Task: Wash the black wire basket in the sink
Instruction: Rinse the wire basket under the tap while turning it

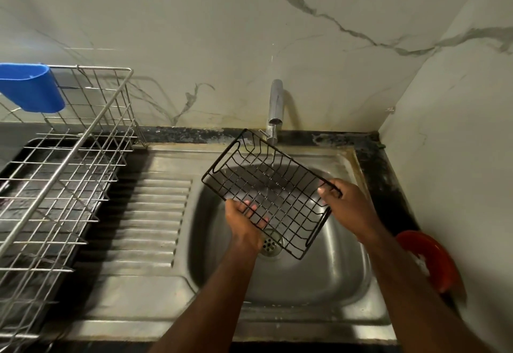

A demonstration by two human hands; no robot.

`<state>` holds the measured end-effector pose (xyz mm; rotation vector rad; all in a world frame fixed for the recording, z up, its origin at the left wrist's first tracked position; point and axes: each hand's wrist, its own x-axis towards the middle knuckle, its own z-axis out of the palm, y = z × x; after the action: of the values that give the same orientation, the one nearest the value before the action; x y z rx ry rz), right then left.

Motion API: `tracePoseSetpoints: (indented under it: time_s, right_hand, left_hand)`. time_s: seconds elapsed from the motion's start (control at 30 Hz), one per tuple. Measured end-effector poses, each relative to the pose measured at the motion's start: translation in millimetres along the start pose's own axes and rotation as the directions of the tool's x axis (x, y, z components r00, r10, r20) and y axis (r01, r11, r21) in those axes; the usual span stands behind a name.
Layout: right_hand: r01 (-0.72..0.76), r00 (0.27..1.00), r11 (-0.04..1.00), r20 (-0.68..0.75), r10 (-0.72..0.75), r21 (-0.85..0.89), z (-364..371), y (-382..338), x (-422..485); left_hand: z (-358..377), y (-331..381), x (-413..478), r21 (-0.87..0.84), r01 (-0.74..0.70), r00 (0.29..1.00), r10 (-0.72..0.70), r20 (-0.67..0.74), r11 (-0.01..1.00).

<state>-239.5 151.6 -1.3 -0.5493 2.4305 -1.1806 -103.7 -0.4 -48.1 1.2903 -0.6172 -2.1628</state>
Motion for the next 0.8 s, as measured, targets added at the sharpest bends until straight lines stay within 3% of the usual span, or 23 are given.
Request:
tracePoseSetpoints:
  time_s: [0.37,0.8]
  right_hand:
    - [-0.073,0.997,0.992,-0.025,0.076,0.103,-18,28,-18]
    - [-0.041,0.996,0.991,-0.071,0.051,0.129,-16,25,-10]
  left_hand:
    - [3,-16,-22,0.165,0.092,0.995,-0.098,0.031,0.982]
    - [9,-12,-14,0.143,0.028,0.996,-0.041,0.084,0.989]
